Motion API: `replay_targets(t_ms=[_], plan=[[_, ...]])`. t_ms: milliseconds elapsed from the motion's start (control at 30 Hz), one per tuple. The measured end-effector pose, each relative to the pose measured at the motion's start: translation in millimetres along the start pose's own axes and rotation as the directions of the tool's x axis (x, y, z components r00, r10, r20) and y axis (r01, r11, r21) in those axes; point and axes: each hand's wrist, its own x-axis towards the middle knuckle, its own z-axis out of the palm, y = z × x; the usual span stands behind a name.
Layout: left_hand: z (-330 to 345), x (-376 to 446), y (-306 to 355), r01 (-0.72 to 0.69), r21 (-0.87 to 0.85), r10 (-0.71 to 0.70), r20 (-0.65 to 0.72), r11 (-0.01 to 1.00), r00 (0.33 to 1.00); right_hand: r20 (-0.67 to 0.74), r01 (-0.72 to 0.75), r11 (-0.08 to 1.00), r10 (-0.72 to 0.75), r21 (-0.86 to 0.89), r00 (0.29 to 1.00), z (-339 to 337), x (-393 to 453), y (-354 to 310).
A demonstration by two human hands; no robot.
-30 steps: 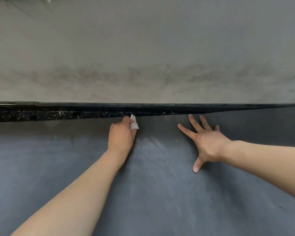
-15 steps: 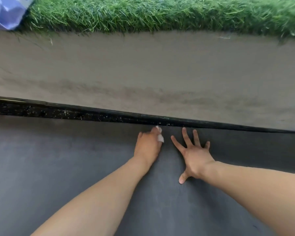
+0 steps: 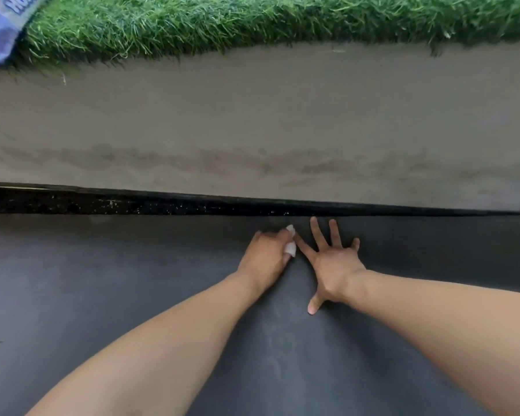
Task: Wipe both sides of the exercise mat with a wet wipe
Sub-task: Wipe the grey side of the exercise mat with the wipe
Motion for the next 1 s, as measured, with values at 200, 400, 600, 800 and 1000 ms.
replay_targets(t_ms=[200,400,600,800,1000], plan=[[5.3,4.1,-12.5,-0.144,-0.058,0.146,0.048,0.988,0.988,-0.017,-0.046,0.992,0.048,0.117,0.999,0.2,-17.6,-4.5],[7.9,2.7,-15.4,-0.12,-0.089,0.13,0.113,0.989,0.985,0.072,-0.3,0.916,0.291,0.265,0.954,52.6,-78.6,-19.3],[3.9,9.1,-13.5,-0.239,-0.063,0.242,0.037,0.969,0.97,0.067,-0.302,0.927,0.295,0.224,0.953,54.4,-73.8,-21.4],[-8.2,3.7,-42.1,-0.043,0.086,0.05,-0.075,0.995,0.996,0.034,-0.289,0.936,0.288,0.2,0.957,62.5,-70.7,-19.5],[-17.3,2.2,-11.1,-0.416,0.146,0.395,0.152,0.898,0.906,0.007,-0.282,0.942,0.286,0.184,0.958,66.5,-74.3,-18.3]])
